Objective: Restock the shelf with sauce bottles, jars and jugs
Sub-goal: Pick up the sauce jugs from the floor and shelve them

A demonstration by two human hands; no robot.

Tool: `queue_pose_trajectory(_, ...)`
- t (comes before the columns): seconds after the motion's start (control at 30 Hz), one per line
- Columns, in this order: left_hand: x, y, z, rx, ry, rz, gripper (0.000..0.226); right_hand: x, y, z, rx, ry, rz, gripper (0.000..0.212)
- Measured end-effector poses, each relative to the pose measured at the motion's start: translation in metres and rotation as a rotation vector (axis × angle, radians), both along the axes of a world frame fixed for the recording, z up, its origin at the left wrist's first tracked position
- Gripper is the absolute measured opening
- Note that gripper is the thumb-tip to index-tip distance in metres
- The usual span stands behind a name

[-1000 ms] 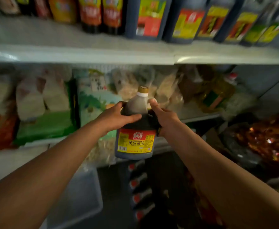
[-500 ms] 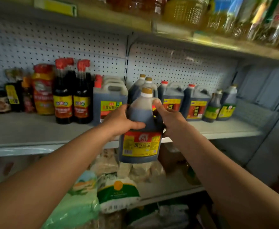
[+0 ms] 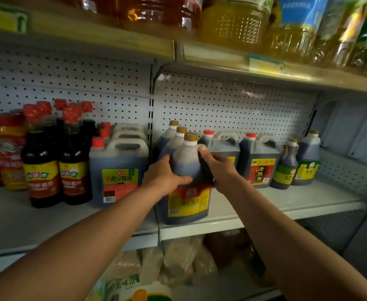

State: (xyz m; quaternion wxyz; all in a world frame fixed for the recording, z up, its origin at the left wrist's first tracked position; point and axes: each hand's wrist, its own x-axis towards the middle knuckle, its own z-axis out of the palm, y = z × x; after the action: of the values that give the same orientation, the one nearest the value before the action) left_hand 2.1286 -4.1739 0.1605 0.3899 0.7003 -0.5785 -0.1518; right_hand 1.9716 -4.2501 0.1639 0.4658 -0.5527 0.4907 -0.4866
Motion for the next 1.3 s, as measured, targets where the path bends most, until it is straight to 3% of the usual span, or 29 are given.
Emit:
queue_pose_trajectory(0.1,0.0,-0.003,-0.011,0.025,-0.087,-0.004,0.097,-0.007,-0.003,-0.017,-0.041,-0.045,0.034,0.041)
queue_pose_trajectory(0.2,0.001,-0.001,-0.01,0.02,-0.124,0.005,0.099,-0.013,0.0,-0.02,-0.226,-0.012,0.234,0.026)
queue_pose_trajectory(0.27,0.0,0.004,-0.01,0.006,-0.165,0.014,0.099,-0.02,0.002,-0.02,-0.388,0.102,0.398,0.056)
queue_pose_trajectory(0.37,-0.002,0.012,-0.007,-0.1,-0.26,-0.003,0.106,-0.031,0.002,-0.016,-0.627,0.512,0.398,0.123)
queue_pose_trajectory(0.47,-0.002,0.012,0.005,-0.224,-0.401,-0.101,0.13,-0.04,0.001,-0.003,-0.809,0.868,0.347,0.14)
queue_pose_trajectory(0.6,-0.003,0.006,0.023,-0.226,-0.635,-0.189,0.149,-0.042,0.001,0.004,-0.916,1.094,0.284,0.143)
queue_pose_trajectory(0.97,-0.003,0.001,0.031,-0.208,-0.93,-0.177,0.163,-0.033,0.017,0.01,-1.013,1.314,0.087,0.158)
queue_pose_trajectory(1.3,-0.005,0.0,0.036,-0.188,-1.012,-0.142,0.162,-0.027,0.016,0.013,-0.927,1.201,0.292,0.152)
